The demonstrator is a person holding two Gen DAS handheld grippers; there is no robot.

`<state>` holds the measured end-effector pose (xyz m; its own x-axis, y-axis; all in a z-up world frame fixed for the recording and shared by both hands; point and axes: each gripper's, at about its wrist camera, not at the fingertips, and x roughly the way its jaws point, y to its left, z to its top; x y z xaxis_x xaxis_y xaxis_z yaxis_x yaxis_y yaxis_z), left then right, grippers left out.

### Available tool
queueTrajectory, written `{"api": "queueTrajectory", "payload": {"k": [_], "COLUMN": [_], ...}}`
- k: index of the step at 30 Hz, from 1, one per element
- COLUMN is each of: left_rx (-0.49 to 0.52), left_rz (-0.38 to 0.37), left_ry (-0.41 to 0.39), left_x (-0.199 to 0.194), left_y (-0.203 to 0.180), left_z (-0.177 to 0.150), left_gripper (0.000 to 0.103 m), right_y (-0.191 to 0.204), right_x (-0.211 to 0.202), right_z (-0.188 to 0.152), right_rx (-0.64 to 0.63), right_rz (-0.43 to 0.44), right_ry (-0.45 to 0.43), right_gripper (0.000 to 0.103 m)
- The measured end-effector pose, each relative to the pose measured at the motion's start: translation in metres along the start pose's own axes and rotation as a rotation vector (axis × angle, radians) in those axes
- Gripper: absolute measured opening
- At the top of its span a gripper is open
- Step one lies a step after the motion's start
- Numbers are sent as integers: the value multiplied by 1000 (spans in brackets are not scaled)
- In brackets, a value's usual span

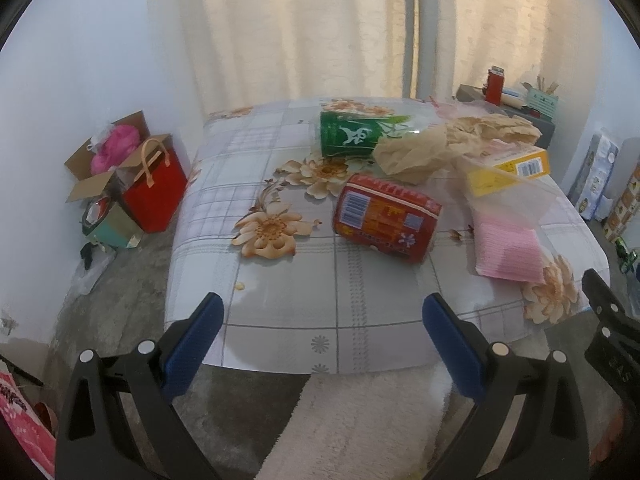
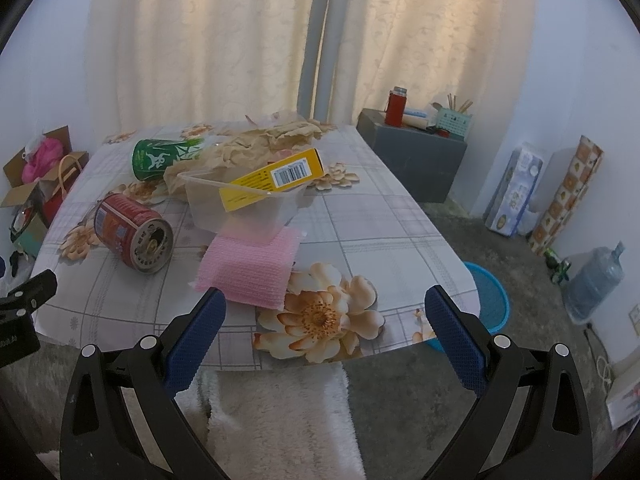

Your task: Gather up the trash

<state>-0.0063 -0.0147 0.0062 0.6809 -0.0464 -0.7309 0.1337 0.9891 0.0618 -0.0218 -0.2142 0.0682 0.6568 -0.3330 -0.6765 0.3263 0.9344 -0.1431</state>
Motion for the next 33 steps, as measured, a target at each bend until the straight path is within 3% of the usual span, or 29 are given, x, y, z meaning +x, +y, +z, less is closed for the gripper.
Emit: {"api": "queueTrajectory", "payload": {"k": [33], "left_rx": [99], "left_rz": [-82], "left_ry": [-20], "left_x": [-15], "left_y": [-36], "left_z": [-5], "left_gripper": [98], "right_y": [-35], "right_x": [-14], "right_z": [-9], "right_rx": [65], "right_rz": [-28], "right_ry": [-8], "right_gripper": [95]}}
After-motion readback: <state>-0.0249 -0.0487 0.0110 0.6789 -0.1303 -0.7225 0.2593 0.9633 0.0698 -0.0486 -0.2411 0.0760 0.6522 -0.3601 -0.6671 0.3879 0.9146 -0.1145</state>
